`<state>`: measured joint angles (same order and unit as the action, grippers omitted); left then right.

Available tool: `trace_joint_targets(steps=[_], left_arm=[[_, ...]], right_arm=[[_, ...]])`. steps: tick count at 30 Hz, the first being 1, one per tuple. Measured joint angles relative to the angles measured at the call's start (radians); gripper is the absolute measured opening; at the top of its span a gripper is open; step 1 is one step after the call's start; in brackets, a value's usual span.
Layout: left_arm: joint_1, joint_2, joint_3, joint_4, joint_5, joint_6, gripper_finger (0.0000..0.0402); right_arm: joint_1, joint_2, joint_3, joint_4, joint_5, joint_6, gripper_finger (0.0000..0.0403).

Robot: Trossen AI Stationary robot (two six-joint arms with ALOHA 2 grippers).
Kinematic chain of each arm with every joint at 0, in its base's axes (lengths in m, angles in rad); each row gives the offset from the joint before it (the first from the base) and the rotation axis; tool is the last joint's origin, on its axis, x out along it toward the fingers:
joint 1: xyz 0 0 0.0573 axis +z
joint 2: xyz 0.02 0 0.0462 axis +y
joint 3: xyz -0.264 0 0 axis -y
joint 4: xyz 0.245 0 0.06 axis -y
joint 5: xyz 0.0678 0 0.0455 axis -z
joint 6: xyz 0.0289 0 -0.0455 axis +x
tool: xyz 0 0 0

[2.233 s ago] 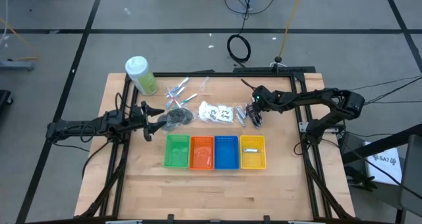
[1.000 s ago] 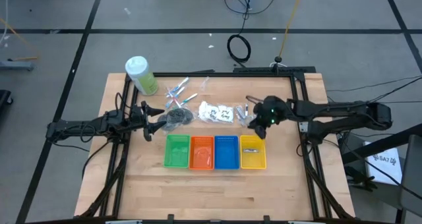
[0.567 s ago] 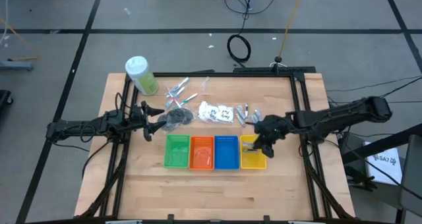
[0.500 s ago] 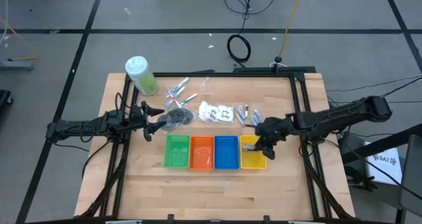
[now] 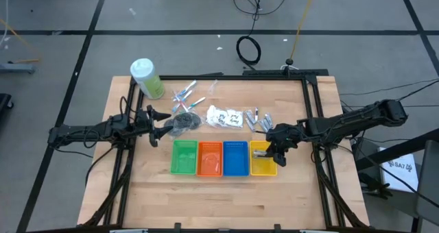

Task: Pick & Place Travel size toiletries
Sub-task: Put the silver nail cutter into the yellow basket

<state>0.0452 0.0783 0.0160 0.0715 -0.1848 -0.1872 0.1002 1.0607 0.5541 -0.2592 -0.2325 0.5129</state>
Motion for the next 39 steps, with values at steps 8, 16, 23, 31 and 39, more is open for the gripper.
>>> trace_joint_targets(steps=[8, 16, 23, 31, 39], left_arm=[[0.000, 0.000, 0.000, 0.000, 0.000, 0.000, 0.0280], [0.000, 0.000, 0.000, 0.000, 0.000, 0.000, 0.0280], [0.000, 0.000, 0.000, 0.000, 0.000, 0.000, 0.0280], [0.000, 0.000, 0.000, 0.000, 0.000, 0.000, 0.0280], [0.000, 0.000, 0.000, 0.000, 0.000, 0.000, 0.0280]], right_arm=[[0.000, 0.000, 0.000, 0.000, 0.000, -0.026, 0.0090], [0.000, 0.000, -0.001, 0.000, -0.001, -0.054, 0.0097], [0.000, 0.000, -0.001, 0.001, 0.003, -0.057, 0.0104], [-0.021, 0.000, -0.001, 0.193, 0.134, -0.225, 0.0118], [-0.107, -0.001, -0.001, 0.316, 0.426, -0.343, 0.0143]])
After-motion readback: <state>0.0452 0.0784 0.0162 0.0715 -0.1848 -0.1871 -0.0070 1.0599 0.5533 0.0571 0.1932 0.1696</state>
